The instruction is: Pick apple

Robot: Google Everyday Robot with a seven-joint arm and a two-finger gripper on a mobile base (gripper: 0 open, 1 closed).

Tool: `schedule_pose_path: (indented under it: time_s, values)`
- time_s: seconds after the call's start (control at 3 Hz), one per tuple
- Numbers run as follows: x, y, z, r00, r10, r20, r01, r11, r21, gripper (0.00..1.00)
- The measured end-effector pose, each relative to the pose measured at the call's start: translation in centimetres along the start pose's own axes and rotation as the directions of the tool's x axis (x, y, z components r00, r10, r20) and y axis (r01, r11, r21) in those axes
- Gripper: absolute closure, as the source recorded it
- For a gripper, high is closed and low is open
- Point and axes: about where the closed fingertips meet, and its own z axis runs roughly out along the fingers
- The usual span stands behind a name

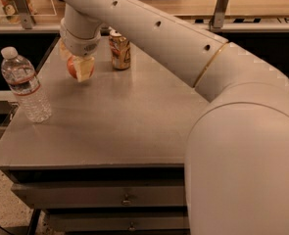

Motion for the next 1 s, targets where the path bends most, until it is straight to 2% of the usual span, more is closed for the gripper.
schedule_pose_path:
  time_s: [0.67, 1.0]
  values:
    - [-1.4, -1.2, -4.9, 0.999, -0.034, 0.023, 0.032, 0.9954, 0.090, 1.00]
    - [-1.4, -1.2, -5.0, 0.999, -0.034, 0.023, 0.032, 0.9951, 0.093, 1.00]
